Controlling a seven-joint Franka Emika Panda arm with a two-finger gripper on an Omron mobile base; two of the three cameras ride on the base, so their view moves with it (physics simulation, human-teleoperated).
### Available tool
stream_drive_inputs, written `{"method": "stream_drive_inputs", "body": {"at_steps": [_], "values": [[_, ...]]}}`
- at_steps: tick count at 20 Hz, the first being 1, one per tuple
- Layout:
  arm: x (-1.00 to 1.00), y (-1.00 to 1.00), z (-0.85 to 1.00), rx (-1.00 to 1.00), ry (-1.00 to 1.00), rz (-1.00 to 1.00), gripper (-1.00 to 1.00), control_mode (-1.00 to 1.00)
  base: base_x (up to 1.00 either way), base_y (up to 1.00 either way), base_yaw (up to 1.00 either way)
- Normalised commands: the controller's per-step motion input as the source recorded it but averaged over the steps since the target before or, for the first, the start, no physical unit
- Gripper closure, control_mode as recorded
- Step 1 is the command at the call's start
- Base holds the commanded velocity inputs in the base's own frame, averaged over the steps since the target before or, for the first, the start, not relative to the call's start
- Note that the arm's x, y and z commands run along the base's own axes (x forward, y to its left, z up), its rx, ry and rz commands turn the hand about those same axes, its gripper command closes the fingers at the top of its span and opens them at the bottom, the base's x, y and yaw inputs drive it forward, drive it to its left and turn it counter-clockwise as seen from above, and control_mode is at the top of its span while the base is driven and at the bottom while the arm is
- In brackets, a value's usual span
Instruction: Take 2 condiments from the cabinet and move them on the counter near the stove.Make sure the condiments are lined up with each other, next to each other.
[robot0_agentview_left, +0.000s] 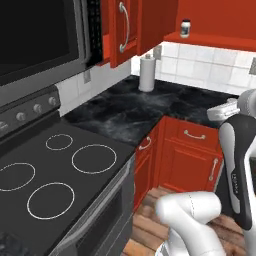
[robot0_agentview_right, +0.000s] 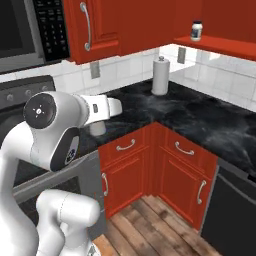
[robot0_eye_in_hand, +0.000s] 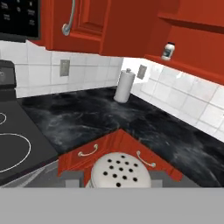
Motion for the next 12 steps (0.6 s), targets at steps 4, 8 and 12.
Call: {"method": "stream_drive_inputs", "body": {"at_steps": [4,8,12], "values": [[0.0,0.0,0.0,0.0,0.0,0.0,1.0,1.0,-0.15,-0.16,0.56],[0.0,0.0,0.0,0.0,0.0,0.0,1.0,1.0,0.1,-0.41,0.56],[0.0,0.0,0.0,0.0,0.0,0.0,1.0,1.0,0.01,-0.46,0.54]]}}
